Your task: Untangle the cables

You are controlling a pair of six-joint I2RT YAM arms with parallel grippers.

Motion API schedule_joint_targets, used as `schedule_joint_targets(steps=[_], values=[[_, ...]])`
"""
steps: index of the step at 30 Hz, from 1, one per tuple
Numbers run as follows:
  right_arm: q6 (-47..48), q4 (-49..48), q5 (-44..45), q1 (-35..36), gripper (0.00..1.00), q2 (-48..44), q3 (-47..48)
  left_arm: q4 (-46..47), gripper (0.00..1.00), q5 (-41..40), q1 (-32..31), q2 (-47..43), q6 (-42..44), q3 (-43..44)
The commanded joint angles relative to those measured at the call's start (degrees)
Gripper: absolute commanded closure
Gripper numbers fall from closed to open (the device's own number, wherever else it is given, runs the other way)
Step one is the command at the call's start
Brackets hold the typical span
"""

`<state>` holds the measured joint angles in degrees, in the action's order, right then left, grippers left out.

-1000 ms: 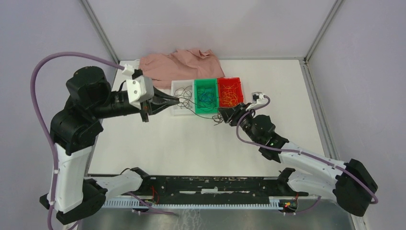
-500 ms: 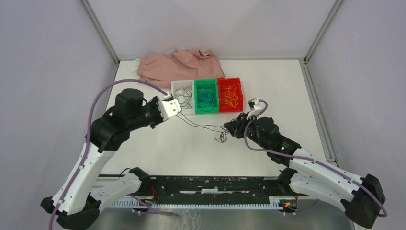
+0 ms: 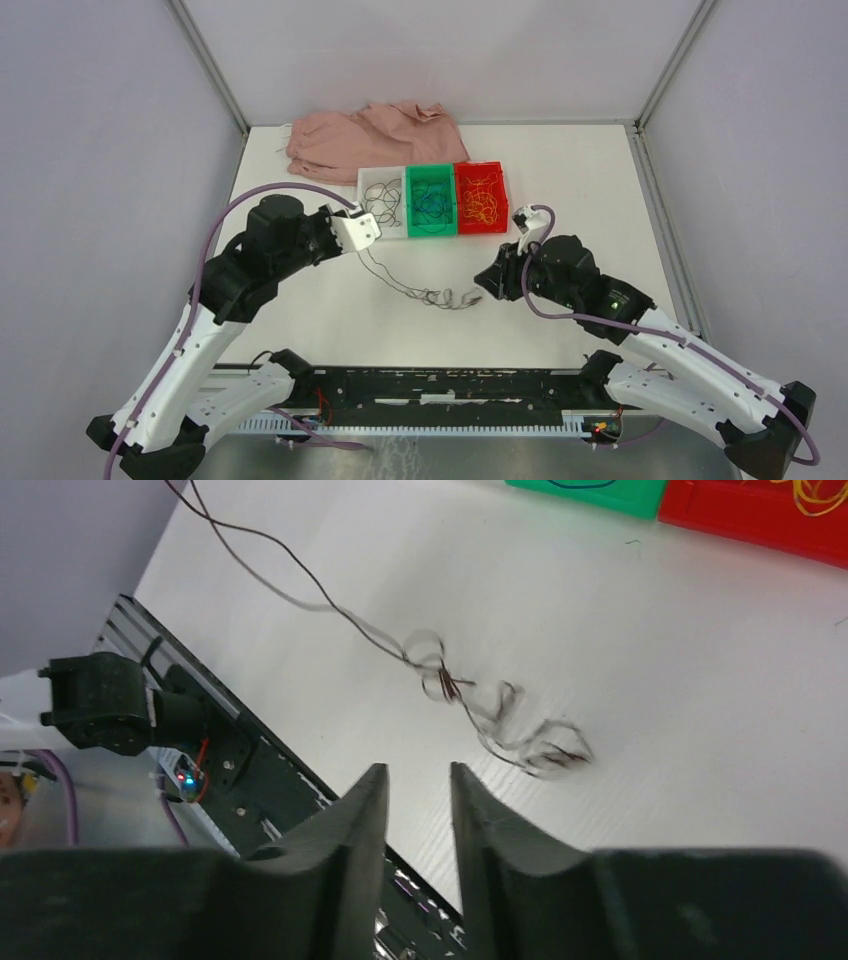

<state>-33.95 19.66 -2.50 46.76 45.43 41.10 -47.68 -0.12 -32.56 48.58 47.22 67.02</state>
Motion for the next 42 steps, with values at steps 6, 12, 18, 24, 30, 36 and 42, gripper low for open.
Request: schedule_joint_targets(steps=[6, 12, 18, 24, 30, 36, 42], values=[[2.80, 2.48, -0.89, -0.09, 0.81, 3.31, 2.14, -0.52, 0.97, 5.24, 0.03, -1.37, -4.05, 1.91], [6.25, -5.55, -2.42, 1.97, 0.45, 14.59, 3.13, -0.84, 0.97, 3.59, 0.02, -3.98, -3.45, -5.21], [9.56, -18.89, 1.35, 10.46, 0.38, 35.72, 8.94, -1.30, 0.97, 2.05, 0.43, -4.36, -2.23, -6.03], [14.37, -27.93, 2.76, 13.92, 0.37, 53.26, 19.21, -7.12, 0.97, 2.85, 0.56, -3.08, -0.76, -0.72], [29.87, -31.95, 1.27, 13.91, 0.36, 62.06, 25.54, -10.90, 0.97, 3.00, 0.52, -4.60, 1.72, -0.44], [40.53, -28.54, -0.67, 13.14, 0.34, 67.87, 32.32, -13.80, 0.97, 2.06, 0.56, -6.02, 4.38, -0.36], [43.25, -25.32, -3.36, 10.89, 0.34, 72.21, 38.73, -16.34, 0.97, 1.40, 0.56, -7.05, 7.60, -0.55]])
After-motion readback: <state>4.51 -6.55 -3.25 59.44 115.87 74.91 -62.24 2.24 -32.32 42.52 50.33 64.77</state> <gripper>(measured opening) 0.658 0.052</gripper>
